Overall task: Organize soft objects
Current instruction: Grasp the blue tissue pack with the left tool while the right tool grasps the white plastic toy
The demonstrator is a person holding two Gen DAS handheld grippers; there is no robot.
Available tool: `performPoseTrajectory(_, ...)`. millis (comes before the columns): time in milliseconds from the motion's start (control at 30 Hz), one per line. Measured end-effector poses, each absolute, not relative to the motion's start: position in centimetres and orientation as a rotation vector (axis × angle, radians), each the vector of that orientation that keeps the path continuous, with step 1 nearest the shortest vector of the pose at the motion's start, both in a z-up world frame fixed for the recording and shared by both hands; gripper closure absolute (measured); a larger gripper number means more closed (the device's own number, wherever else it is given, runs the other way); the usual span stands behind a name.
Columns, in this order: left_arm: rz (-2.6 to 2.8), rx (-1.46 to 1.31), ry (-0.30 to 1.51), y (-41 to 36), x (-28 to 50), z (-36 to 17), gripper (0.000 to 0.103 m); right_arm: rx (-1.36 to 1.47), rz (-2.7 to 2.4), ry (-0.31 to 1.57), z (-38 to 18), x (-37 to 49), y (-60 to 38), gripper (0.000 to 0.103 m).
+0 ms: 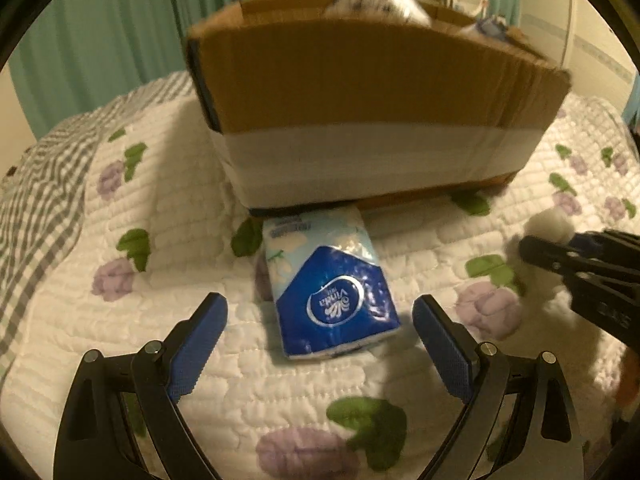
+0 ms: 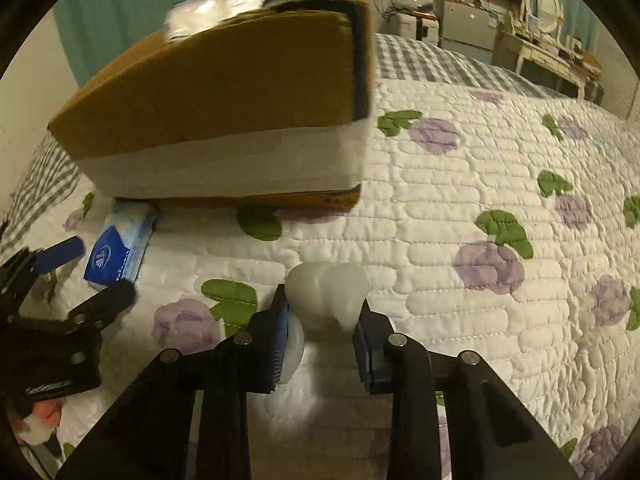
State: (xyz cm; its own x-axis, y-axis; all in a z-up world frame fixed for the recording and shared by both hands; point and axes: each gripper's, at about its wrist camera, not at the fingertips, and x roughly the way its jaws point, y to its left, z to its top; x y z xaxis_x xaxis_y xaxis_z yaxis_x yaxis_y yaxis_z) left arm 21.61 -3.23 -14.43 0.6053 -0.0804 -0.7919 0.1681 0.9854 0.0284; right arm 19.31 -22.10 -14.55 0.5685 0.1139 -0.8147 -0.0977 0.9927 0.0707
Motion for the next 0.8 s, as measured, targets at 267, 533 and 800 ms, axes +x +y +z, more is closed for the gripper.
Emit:
performPoseTrajectory(267, -0.154, 0.098, 0.930, -3.4, 22.9, -15.4, 0.037, 0.037, 0.150, 0.936, -13.8, 19.1, -21.7, 0.076)
performPoseTrajectory(533, -0.210, 0.074, 0.911, -3.2, 20.8, -14.1, 0.048, 0.024, 0.187, 0.911, -12.6, 18.5, -21.1, 0.077)
performPoseTrajectory(800, -0.258, 0.058, 0.842, -2.6, 17.2, -10.5, 0.049, 0.035, 0.241, 0.860, -10.2, 16.3, -20.7, 0.077)
